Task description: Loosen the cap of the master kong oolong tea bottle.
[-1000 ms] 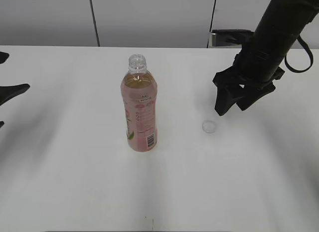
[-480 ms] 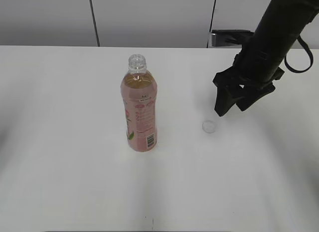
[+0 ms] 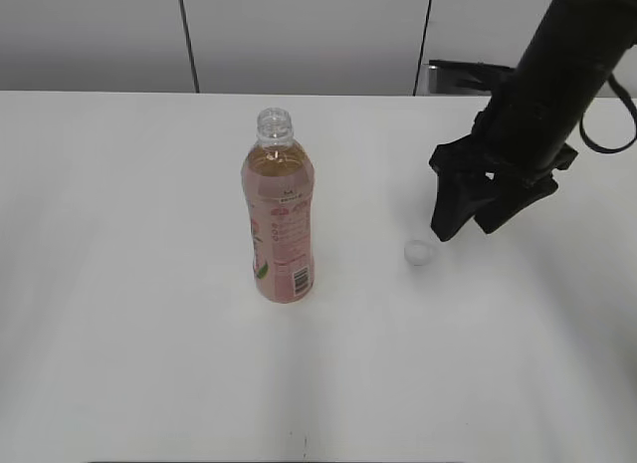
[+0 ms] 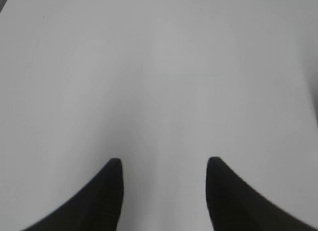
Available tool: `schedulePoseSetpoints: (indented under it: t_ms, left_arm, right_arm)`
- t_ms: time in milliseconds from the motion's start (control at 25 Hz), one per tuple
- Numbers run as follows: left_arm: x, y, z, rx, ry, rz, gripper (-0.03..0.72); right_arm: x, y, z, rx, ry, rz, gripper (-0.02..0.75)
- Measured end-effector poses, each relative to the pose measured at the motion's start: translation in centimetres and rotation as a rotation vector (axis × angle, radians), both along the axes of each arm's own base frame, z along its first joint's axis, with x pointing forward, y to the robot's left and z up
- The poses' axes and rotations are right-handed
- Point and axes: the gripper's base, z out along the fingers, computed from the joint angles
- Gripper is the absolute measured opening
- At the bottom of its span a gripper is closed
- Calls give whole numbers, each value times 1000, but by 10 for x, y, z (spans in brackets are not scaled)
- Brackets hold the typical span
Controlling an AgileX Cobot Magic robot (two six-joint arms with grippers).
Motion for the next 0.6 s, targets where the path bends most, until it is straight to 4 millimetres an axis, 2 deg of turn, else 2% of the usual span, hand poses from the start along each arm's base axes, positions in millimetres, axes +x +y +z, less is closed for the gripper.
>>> schedulePoseSetpoints:
  t_ms: [200, 440, 600]
  left_arm:
    - [-31, -2, 19, 12, -85, -7, 344]
    - [-46, -6, 20, 30, -64, -70, 342]
    - [-58, -7, 21, 50, -63, -122, 339]
  right_arm:
    - [-35, -15, 25, -28, -83, -25, 417]
    - [-85, -42, 50, -127, -161, -80, 403]
    - [-127, -60, 66, -152, -240, -107, 399]
